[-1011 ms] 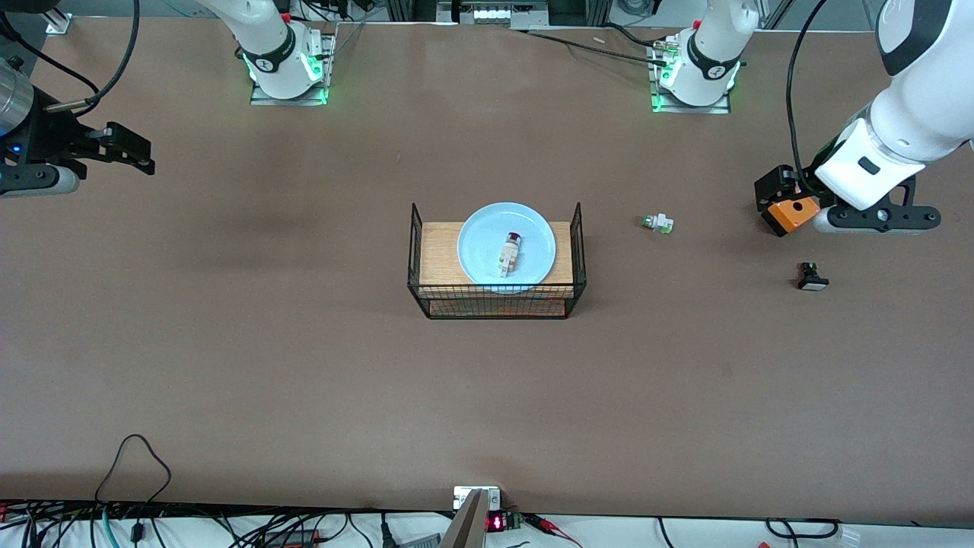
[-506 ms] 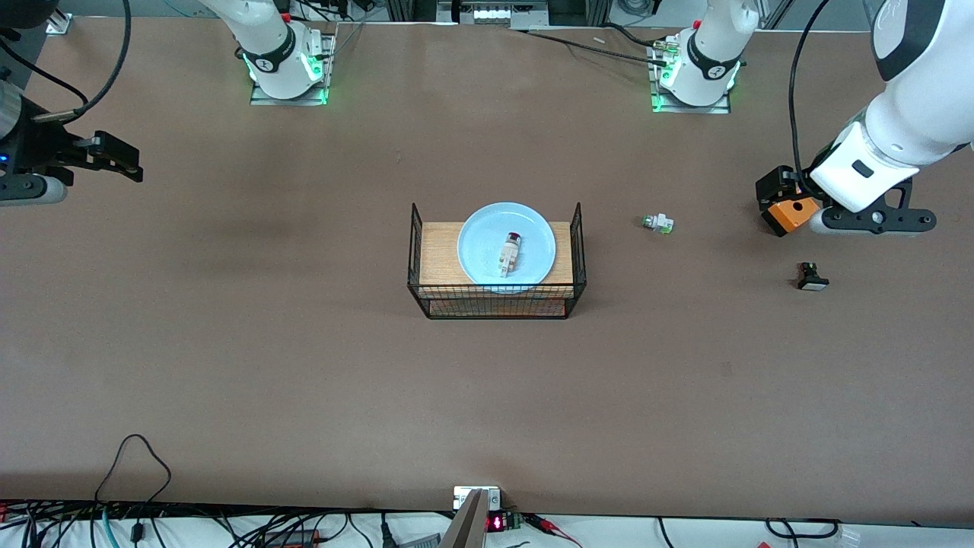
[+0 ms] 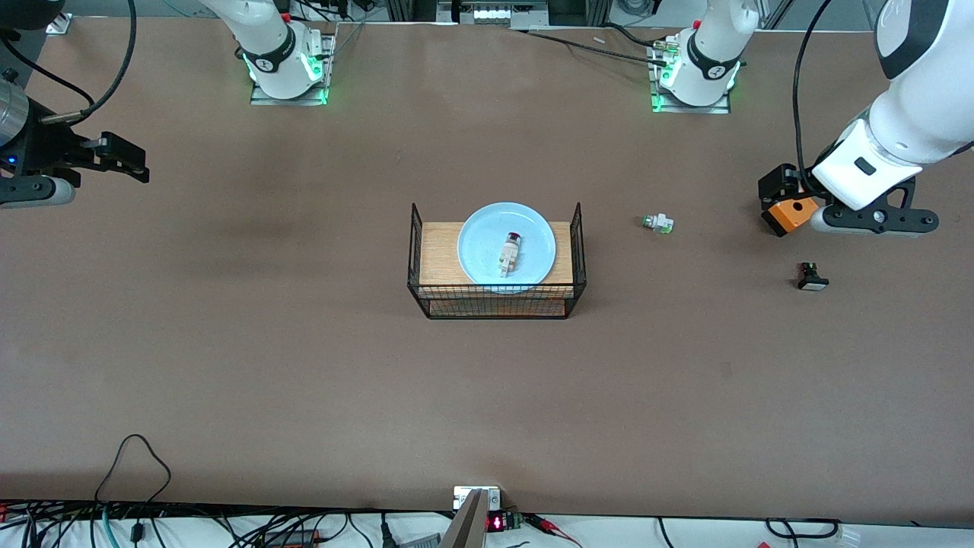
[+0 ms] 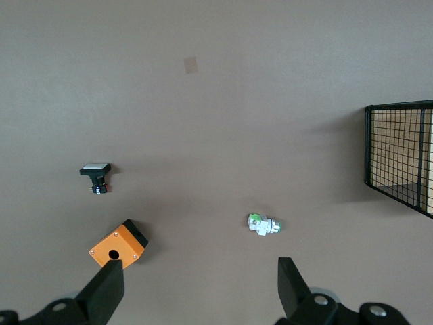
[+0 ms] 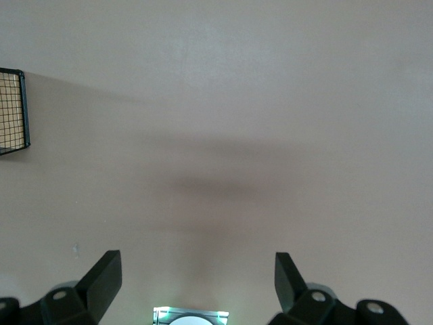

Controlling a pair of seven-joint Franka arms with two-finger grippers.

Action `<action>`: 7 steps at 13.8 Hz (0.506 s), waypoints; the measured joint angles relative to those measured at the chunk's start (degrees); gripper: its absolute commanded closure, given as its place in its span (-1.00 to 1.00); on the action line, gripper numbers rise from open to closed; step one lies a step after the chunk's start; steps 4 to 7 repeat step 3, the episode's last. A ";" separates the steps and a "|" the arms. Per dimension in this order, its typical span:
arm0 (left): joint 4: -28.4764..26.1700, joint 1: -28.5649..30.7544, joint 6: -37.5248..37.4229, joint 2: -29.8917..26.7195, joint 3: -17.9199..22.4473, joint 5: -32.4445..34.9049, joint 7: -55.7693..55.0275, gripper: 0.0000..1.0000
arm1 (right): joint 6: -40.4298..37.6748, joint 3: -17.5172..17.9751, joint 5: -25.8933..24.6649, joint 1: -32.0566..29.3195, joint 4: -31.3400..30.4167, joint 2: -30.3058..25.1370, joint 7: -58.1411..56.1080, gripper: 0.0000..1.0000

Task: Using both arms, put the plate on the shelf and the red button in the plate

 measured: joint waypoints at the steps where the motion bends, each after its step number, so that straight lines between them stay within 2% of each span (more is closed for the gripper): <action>1: 0.00 0.00 0.00 0.00 0.00 0.00 0.01 -1.00 | 0.02 -0.01 0.00 -0.07 0.00 0.08 0.00 -1.00; 7: 0.00 0.01 0.00 0.01 0.00 0.00 0.02 -1.00 | 0.04 -0.04 0.00 -0.23 0.00 0.23 0.00 -1.00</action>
